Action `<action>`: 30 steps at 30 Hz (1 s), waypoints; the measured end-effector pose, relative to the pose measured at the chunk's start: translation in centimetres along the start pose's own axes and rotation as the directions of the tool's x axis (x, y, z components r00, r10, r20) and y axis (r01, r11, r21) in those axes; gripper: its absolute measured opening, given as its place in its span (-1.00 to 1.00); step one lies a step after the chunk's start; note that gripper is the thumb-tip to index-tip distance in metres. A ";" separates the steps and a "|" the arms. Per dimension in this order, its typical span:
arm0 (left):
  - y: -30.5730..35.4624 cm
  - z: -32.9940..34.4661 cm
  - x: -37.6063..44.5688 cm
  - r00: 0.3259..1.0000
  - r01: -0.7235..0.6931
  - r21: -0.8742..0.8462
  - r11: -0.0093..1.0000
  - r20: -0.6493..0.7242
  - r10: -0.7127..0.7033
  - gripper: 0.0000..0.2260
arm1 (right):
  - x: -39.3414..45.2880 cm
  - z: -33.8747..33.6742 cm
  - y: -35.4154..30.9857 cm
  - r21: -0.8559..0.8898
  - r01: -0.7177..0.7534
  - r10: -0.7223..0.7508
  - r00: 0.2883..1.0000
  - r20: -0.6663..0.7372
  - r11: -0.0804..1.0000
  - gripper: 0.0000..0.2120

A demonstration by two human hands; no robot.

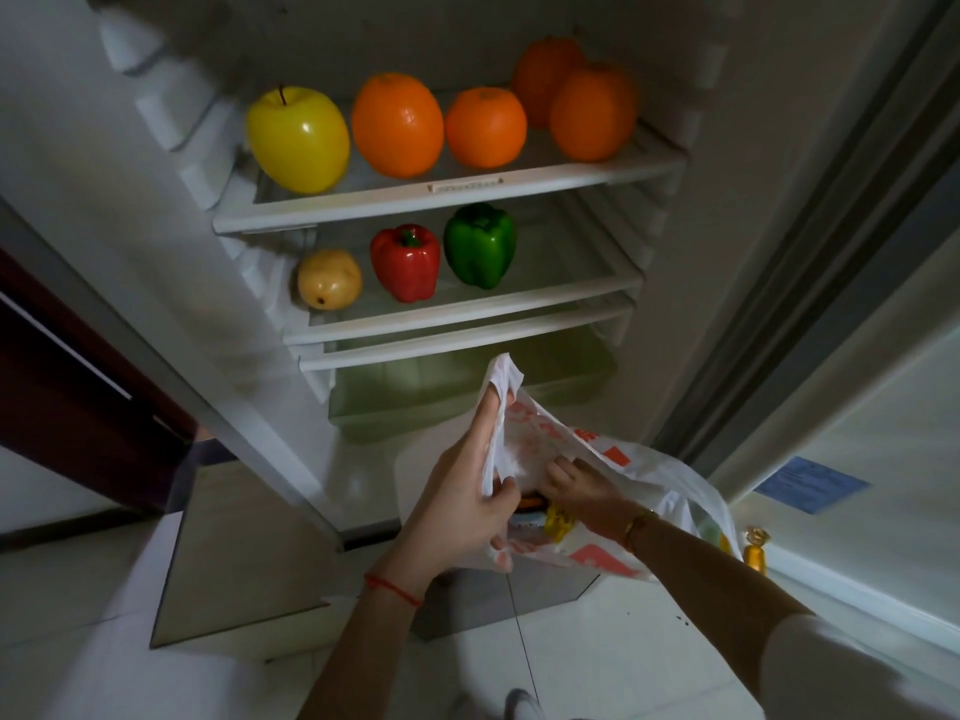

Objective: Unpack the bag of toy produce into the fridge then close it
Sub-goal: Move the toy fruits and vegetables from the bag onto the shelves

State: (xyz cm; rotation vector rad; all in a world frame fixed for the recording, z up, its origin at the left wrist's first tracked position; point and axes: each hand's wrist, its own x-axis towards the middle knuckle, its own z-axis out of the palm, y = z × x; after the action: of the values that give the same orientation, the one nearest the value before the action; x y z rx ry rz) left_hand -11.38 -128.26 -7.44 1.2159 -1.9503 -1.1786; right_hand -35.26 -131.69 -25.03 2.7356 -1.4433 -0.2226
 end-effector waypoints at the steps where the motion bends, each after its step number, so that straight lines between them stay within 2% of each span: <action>1: 0.0 0.0 0.0 1.000 0.001 0.001 1.000 0.000 -0.001 -0.12 | 0.0 0.2 -0.1 -0.020 0.053 -0.053 0.998 0.015 0.998 -0.68; 4: 0.0 -0.1 0.0 1.000 0.006 -0.002 1.000 0.015 -0.006 -0.12 | -0.1 0.1 -0.5 -0.077 0.108 -0.105 0.994 0.042 0.991 -0.71; 5: -0.1 -0.1 0.0 1.000 0.008 0.003 1.000 0.017 -0.008 -0.12 | 0.2 0.3 -0.4 -0.102 0.117 -0.119 0.993 -0.009 0.988 -0.72; 12: 0.0 0.1 -0.5 1.000 -0.001 0.012 1.000 0.000 0.001 -0.12 | 0.6 0.2 -0.6 -0.089 0.101 -0.109 0.990 -0.091 0.991 -0.76; 14: 0.0 0.1 -0.6 1.000 -0.009 0.026 1.000 -0.019 0.010 -0.09 | 0.7 -0.4 -1.1 -0.057 0.040 -0.047 0.989 -0.140 0.998 -0.75; 16: 0.2 0.2 -0.6 0.999 -0.022 0.035 0.999 -0.028 0.023 -0.08 | 0.8 -1.3 -1.9 0.078 -0.058 0.073 0.977 -0.199 0.995 -0.73; 18: 0.3 0.3 -0.4 0.999 -0.023 0.027 0.999 -0.027 0.024 -0.08 | 0.7 -2.4 -2.9 0.283 -0.177 0.239 0.949 -0.204 0.943 -0.72; 20: 0.5 0.6 -0.3 0.999 -0.033 0.027 0.999 -0.032 0.033 -0.06 | 0.2 -3.8 -4.3 0.509 -0.273 0.407 0.897 -0.171 0.817 -0.71; 22: 0.8 0.8 -0.1 0.998 -0.048 0.059 0.997 -0.048 0.051 -0.04 | -0.5 -5.7 -5.6 0.690 -0.283 0.543 0.818 -0.189 0.666 -0.71; 24: 1.2 1.1 0.0 0.995 -0.073 0.068 0.995 -0.063 0.078 -0.03 | -1.5 -8.0 -6.9 0.837 -0.253 0.641 0.754 -0.143 0.484 -0.76; 28: 2.2 1.5 0.4 0.992 -0.103 0.051 0.993 -0.073 0.107 -0.06 | -4.6 -11.2 -7.9 0.983 -0.181 0.738 0.667 0.103 0.027 -0.80; 30: 2.7 1.9 0.7 0.991 -0.114 0.048 0.992 -0.064 0.117 -0.04 | -6.5 -12.4 -7.6 0.984 -0.154 0.784 0.598 0.164 -0.088 -0.76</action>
State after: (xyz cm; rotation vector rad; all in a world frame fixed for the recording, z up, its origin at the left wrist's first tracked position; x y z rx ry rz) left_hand -14.29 -127.59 -5.96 1.1327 -1.9785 -1.0294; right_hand -30.83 -122.38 -12.86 1.7881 -2.8842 2.0760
